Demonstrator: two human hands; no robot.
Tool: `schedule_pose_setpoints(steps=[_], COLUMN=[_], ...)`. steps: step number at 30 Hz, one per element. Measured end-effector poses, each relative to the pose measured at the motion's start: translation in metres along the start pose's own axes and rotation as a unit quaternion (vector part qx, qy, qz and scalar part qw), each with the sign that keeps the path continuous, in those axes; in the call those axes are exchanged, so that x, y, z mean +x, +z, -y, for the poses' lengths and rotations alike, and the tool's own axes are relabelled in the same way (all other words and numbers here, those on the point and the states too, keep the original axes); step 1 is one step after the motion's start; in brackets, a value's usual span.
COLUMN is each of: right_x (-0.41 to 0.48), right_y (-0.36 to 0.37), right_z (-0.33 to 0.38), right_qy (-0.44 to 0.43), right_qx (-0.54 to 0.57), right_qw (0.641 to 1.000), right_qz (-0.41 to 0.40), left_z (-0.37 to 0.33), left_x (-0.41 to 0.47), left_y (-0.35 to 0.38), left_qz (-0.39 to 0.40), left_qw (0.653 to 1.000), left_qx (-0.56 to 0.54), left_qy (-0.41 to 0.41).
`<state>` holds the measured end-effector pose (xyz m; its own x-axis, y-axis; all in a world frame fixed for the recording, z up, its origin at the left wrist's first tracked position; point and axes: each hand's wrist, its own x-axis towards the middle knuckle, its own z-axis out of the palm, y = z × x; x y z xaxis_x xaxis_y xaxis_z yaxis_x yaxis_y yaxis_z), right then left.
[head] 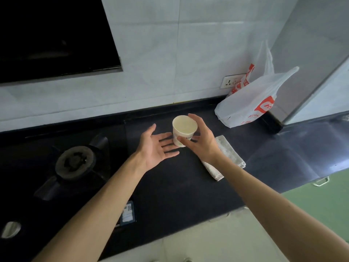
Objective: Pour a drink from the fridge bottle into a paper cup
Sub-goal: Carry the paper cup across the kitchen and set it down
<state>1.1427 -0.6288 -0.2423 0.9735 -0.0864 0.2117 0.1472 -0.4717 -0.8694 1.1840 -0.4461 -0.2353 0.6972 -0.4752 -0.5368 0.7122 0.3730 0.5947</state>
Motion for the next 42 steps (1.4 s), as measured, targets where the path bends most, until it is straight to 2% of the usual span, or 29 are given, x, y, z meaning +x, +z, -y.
schedule_pose_setpoints(steps=[5, 11, 21, 34, 42], right_x=[0.015, 0.027, 0.036, 0.012, -0.009], right_y=[-0.005, -0.011, -0.028, -0.023, 0.019], right_z=[0.030, 0.063, 0.112, 0.145, 0.162], right_qy=[0.010, 0.012, -0.026, -0.093, -0.130], right_qx=[0.027, 0.001, 0.019, 0.070, 0.088], right_qw=[0.999, 1.000, 0.999, 0.984, 0.962], right_qz=[0.019, 0.017, 0.030, 0.133, 0.223], left_z=[-0.024, -0.047, -0.067, -0.043, -0.015], left_x=[-0.014, -0.030, -0.070, -0.147, -0.210], left_y=[0.005, 0.008, 0.019, 0.020, -0.007], left_qz=[0.024, 0.059, 0.086, 0.011, -0.063], left_qw=[1.000, 0.998, 0.995, 0.985, 0.966], left_qx=[0.004, 0.006, -0.016, -0.075, -0.128], left_qy=[0.013, 0.020, 0.056, 0.156, 0.213])
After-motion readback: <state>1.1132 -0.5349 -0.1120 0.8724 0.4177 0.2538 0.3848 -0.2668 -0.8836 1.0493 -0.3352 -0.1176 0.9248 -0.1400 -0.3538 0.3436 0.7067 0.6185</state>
